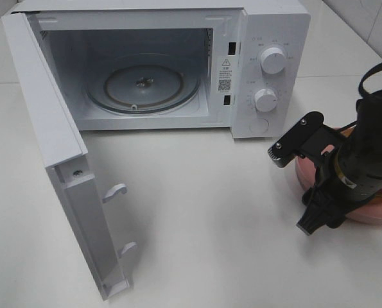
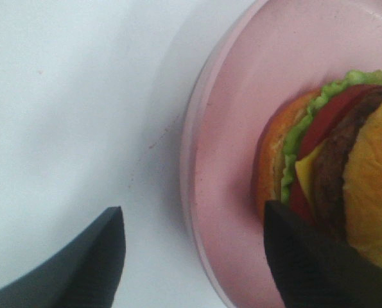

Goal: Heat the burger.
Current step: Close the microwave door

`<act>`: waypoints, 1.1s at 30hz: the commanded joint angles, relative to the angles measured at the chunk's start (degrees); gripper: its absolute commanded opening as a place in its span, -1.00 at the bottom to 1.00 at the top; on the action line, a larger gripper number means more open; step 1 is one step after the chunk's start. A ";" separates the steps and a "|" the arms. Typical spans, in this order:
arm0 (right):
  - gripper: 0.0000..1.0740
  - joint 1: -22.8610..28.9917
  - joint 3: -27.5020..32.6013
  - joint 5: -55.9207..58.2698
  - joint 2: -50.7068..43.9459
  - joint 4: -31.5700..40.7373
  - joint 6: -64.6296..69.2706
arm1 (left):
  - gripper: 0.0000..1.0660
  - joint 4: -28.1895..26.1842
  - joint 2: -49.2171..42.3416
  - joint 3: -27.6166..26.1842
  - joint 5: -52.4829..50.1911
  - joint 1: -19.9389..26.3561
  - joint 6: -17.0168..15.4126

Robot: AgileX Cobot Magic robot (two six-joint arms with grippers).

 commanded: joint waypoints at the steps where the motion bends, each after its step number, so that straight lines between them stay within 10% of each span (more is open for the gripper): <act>1: 0.11 -0.11 -0.40 -0.29 -4.01 5.27 -4.35 | -1.00 -0.34 -1.03 0.17 -0.46 0.00 0.11; 15: 0.50 -0.11 -1.78 3.32 -11.52 32.77 -15.81 | -1.00 -0.34 -1.03 0.17 -0.46 0.00 0.11; 33: 0.49 -0.40 -18.39 17.70 -11.52 35.92 -19.08 | -1.00 -0.40 -1.03 0.17 -0.46 0.00 0.11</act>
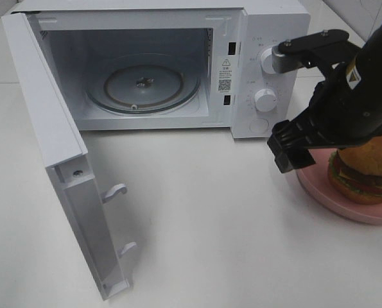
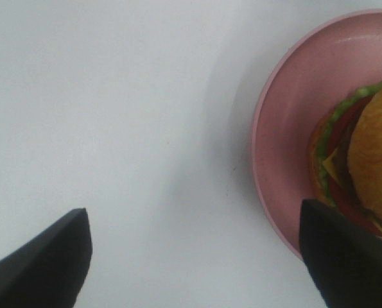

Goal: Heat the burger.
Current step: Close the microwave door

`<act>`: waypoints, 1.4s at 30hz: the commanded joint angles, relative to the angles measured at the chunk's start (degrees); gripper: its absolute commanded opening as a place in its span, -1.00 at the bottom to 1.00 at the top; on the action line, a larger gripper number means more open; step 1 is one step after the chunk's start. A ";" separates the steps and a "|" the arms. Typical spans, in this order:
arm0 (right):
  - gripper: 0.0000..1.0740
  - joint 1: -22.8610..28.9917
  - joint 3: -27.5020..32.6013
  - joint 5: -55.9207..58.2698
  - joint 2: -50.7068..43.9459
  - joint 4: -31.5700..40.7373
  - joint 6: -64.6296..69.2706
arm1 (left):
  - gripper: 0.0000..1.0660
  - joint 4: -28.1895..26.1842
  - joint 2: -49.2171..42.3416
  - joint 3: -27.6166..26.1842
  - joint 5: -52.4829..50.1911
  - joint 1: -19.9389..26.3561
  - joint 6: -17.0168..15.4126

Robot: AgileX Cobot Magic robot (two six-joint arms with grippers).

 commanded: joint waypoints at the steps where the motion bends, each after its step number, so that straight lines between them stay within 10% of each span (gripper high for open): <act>1: 0.49 -1.15 -2.75 2.18 -0.46 -0.86 -1.43 | -1.00 -0.40 -1.03 0.17 -0.46 0.00 0.11; 13: 0.44 -17.76 -4.01 11.06 -4.30 3.61 -6.53 | -1.00 -0.40 -1.03 0.17 -0.46 0.00 0.11; 42: 0.41 -19.65 -3.32 28.65 -45.55 4.01 -6.93 | -1.00 -0.40 -1.03 0.17 -0.46 0.00 0.11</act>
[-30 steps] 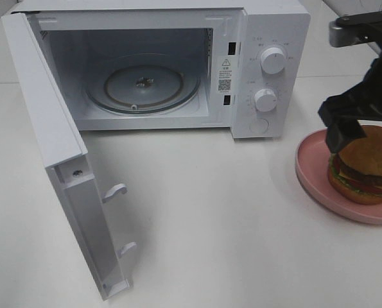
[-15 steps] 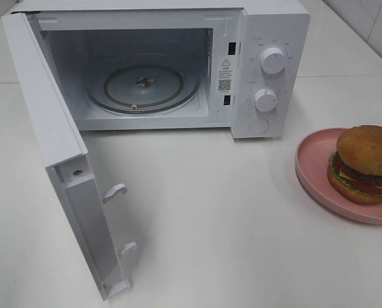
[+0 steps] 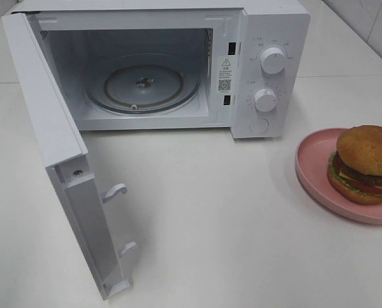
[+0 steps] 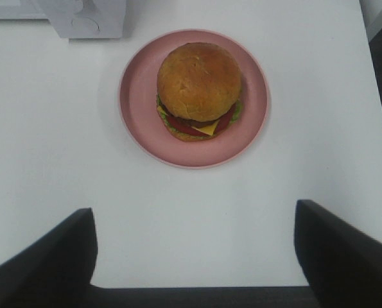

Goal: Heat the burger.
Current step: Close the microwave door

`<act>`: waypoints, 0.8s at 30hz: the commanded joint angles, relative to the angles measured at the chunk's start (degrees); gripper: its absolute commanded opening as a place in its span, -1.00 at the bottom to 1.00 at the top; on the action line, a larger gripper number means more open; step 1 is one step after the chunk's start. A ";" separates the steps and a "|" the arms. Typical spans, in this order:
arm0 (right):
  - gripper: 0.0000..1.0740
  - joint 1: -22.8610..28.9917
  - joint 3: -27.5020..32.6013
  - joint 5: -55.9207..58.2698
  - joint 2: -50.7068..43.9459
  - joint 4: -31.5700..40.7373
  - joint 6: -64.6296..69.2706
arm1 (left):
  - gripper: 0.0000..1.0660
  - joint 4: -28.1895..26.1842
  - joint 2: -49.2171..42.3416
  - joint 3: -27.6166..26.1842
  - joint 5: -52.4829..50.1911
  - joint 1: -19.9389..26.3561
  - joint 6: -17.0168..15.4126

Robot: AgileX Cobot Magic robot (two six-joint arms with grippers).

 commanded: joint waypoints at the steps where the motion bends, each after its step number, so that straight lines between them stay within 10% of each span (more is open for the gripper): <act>1: 0.40 -0.34 2.06 1.49 -6.70 0.40 -0.57 | -1.00 -0.40 -1.03 0.17 -0.46 0.00 0.11; 24: 0.40 -0.34 27.04 -13.29 -37.41 5.33 -9.00 | -1.00 -0.40 -1.03 0.17 -0.46 0.00 0.11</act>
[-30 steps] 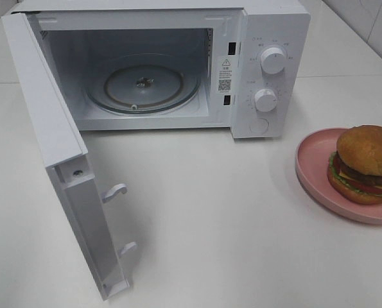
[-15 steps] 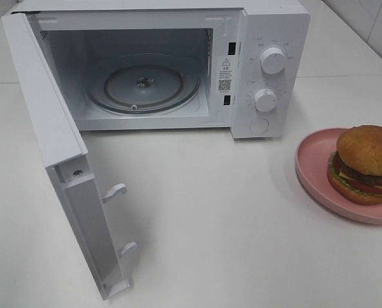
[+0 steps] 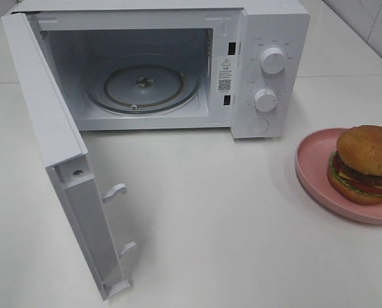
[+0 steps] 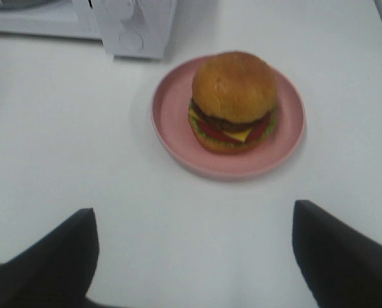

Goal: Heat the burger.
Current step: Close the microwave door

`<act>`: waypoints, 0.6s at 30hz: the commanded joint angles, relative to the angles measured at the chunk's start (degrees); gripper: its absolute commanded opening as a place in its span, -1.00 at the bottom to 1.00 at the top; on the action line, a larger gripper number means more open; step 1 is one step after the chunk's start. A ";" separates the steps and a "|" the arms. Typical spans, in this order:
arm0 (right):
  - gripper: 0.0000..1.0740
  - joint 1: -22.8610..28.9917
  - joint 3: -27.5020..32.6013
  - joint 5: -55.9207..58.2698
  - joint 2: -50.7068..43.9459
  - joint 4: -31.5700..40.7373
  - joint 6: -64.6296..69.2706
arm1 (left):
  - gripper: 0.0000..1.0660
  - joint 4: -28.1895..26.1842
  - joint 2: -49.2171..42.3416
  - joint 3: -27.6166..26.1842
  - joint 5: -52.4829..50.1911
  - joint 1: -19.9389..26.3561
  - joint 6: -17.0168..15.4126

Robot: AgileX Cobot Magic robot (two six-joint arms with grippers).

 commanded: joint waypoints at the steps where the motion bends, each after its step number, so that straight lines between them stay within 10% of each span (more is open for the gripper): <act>1: 0.40 -0.34 0.80 -4.13 -4.07 1.03 -2.81 | -1.00 -0.40 -1.03 0.17 -0.46 0.00 0.11; 18: 0.19 -0.34 1.66 -2.92 -9.00 1.15 -4.30 | -1.00 -0.57 -0.34 -1.15 -3.90 0.00 0.17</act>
